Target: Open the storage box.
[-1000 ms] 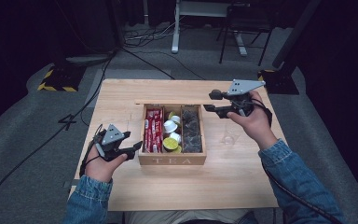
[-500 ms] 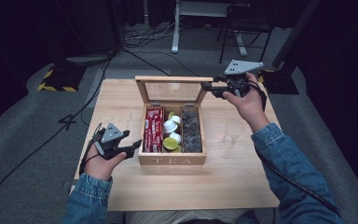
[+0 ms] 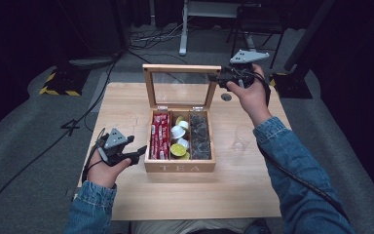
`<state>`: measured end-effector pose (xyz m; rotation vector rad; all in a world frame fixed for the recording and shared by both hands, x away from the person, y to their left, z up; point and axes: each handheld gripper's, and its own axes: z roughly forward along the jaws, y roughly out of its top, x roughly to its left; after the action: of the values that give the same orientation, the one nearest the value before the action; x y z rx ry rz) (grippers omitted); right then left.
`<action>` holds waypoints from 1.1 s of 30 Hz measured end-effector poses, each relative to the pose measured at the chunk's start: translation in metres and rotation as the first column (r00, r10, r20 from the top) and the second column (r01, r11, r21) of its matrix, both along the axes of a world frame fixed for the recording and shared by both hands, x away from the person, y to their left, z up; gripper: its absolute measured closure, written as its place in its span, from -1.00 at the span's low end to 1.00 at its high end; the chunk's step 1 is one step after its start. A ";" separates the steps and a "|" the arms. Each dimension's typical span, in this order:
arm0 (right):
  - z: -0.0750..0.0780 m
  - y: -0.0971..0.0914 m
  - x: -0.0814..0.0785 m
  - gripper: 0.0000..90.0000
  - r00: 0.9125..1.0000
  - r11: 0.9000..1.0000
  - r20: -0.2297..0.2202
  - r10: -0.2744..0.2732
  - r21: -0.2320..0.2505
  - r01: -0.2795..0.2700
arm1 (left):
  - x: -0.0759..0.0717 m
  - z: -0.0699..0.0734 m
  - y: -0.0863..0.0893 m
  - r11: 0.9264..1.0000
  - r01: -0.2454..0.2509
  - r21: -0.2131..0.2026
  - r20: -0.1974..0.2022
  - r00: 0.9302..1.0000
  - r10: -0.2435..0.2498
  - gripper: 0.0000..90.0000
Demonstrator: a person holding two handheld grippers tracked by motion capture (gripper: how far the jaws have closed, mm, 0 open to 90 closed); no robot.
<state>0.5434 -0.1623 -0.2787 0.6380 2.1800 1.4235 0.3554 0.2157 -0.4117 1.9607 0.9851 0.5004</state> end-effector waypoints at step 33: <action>-0.024 0.027 0.061 -0.13 0.989 0.985 0.004 -0.150 -0.087 0.150 | 0.010 -0.003 0.001 1.000 0.003 -0.017 -0.012 1.000 -0.003 -0.17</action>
<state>0.6044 -0.1352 -0.3024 0.7555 2.1336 1.2438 0.3657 0.2168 -0.4152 1.9522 0.9907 0.4773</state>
